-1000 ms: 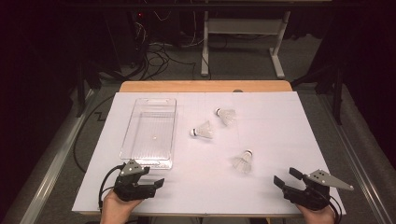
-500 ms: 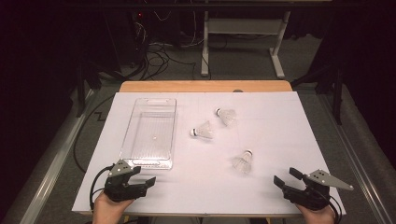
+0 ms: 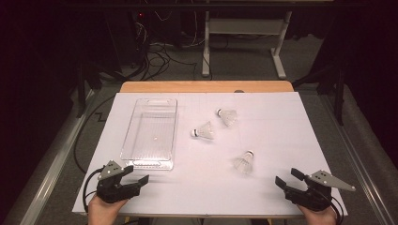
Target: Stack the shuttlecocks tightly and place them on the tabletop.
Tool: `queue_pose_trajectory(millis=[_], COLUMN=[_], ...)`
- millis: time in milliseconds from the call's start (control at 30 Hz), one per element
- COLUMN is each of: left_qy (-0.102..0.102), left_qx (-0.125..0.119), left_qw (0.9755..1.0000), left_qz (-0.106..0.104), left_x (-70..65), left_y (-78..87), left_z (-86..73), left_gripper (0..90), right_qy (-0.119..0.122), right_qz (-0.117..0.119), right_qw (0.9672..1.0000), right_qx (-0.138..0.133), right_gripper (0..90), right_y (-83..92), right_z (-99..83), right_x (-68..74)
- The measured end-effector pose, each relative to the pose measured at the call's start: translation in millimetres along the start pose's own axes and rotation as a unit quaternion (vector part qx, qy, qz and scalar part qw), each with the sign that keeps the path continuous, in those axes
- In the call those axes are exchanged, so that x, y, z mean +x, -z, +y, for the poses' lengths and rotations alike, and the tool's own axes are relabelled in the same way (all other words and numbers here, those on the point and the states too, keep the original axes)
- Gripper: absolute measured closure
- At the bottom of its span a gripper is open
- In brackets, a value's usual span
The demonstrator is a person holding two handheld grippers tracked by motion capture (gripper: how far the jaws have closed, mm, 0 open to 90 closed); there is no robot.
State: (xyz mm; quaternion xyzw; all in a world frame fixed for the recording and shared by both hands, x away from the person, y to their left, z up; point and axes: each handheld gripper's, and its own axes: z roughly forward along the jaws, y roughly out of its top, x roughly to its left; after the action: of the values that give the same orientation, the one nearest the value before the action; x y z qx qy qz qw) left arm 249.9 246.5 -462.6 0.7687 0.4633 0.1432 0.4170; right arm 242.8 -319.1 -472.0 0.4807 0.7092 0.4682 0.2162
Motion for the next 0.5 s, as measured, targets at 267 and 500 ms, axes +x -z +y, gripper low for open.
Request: queue_pose_trajectory(millis=[267, 500], left_qy=[0.003, 0.014], left_qx=[-0.007, -0.024], left_qw=[1.0, 0.9996], left_qz=[0.005, 0.009], left_x=[4.2, 8.7], left_y=[2.1, 4.2], left_z=[-1.7, -5.3], left_gripper=[27.8, 27.8], right_qy=[-0.003, -0.005], right_qz=[-0.002, -0.003], right_qw=[1.0, 1.0], right_qx=[-0.001, -0.001], right_gripper=[27.1, 27.1], right_y=[0.8, 0.8], right_z=[-0.1, 0.0], right_x=[-0.7, -1.2])
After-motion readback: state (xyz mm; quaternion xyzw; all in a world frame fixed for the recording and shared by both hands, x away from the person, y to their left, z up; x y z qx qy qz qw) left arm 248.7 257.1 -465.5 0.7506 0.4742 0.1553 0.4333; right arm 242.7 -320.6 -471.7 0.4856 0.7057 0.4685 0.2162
